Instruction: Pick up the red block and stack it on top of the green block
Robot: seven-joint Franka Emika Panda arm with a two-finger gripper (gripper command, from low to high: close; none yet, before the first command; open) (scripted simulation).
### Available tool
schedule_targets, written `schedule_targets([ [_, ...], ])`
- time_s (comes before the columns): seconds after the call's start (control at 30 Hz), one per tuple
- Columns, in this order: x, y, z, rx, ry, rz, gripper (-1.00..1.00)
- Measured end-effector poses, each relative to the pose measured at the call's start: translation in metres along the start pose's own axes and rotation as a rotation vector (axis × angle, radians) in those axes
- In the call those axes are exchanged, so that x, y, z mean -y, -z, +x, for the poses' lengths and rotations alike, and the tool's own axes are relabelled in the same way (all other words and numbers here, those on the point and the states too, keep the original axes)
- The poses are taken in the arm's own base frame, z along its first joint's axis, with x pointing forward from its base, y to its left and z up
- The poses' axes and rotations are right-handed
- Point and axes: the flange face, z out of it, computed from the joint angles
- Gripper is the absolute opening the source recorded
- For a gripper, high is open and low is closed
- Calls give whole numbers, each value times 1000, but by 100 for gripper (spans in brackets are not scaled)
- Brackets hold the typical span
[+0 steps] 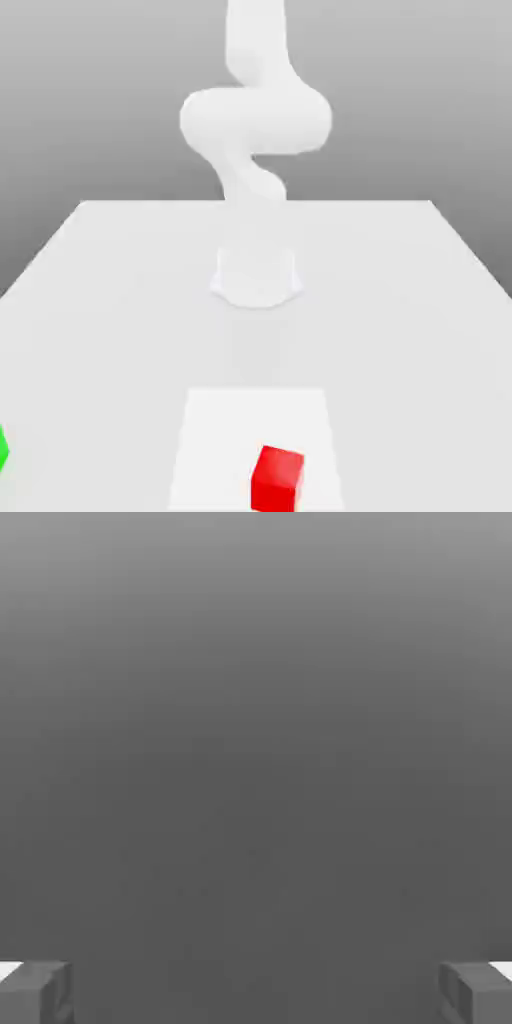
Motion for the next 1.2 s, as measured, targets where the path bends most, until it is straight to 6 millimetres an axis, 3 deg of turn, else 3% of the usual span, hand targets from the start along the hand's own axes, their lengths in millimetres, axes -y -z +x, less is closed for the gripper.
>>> schedule_targets([
  [0.17,-4,-99,-11,127,229,-72,0],
  [0.33,-19,-191,-37,263,450,-117,0],
  [0.5,-44,-275,-75,412,667,-137,0],
  [0.7,-87,-360,-137,603,923,-124,0],
  [0.83,-123,-407,-183,735,1081,-95,0],
  [1.0,-154,-457,-221,765,1116,-85,0],
  [1.03,-158,-462,-225,766,1116,-85,-100],
  [1.2,-158,-462,-225,769,1116,-85,-100],
])
